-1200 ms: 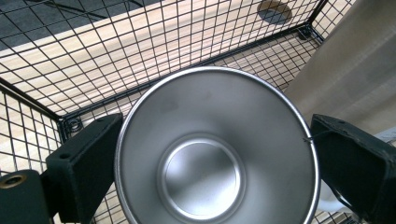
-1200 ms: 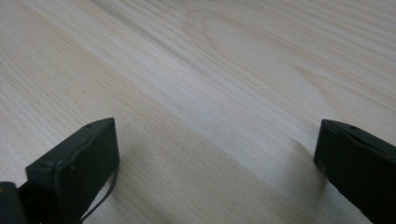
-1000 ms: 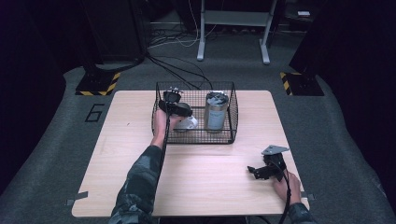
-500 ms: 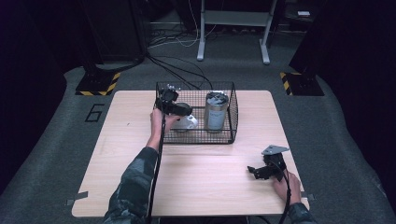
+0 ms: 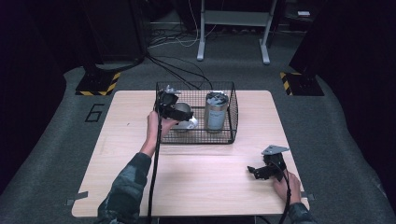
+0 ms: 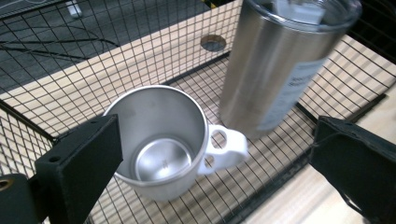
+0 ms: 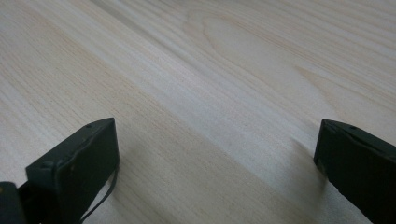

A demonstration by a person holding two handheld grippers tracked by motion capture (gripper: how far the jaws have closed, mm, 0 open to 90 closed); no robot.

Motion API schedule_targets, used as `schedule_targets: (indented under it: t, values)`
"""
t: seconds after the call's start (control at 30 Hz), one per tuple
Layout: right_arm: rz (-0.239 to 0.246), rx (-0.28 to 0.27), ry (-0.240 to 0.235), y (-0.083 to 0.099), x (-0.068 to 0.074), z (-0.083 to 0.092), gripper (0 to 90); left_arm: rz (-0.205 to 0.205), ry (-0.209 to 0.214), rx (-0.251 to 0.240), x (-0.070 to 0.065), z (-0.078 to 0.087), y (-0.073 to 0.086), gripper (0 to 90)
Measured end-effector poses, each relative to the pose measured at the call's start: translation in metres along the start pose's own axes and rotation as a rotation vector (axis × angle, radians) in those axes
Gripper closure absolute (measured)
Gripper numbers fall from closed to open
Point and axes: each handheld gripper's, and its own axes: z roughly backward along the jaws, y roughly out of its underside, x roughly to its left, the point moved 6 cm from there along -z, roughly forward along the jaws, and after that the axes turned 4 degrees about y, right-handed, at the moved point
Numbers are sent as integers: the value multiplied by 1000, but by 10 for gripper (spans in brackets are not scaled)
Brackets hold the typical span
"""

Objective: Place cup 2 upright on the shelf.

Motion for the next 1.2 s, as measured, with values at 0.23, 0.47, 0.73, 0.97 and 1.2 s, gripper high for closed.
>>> schedule_targets:
  t: [0.23, 0.47, 0.73, 0.97, 1.2]
  values:
    - [-6, 1, 1, 0, 0, 0, 0, -46, -5, -17, -11, 24, 6, 22]
    - [-4, 1, 0, 0, 0, 0, 0, -64, -19, -38, -16, 47, 20, 22]
    - [-5, 2, 0, 0, 0, 0, 0, -95, -59, -63, -22, 75, 43, 23]
    - [2, 0, 0, 0, 0, 0, 0, -97, -95, -62, -17, 91, 68, 23]
    - [-1, 1, 0, 0, 0, 0, 0, -80, -127, -45, -8, 101, 98, 20]
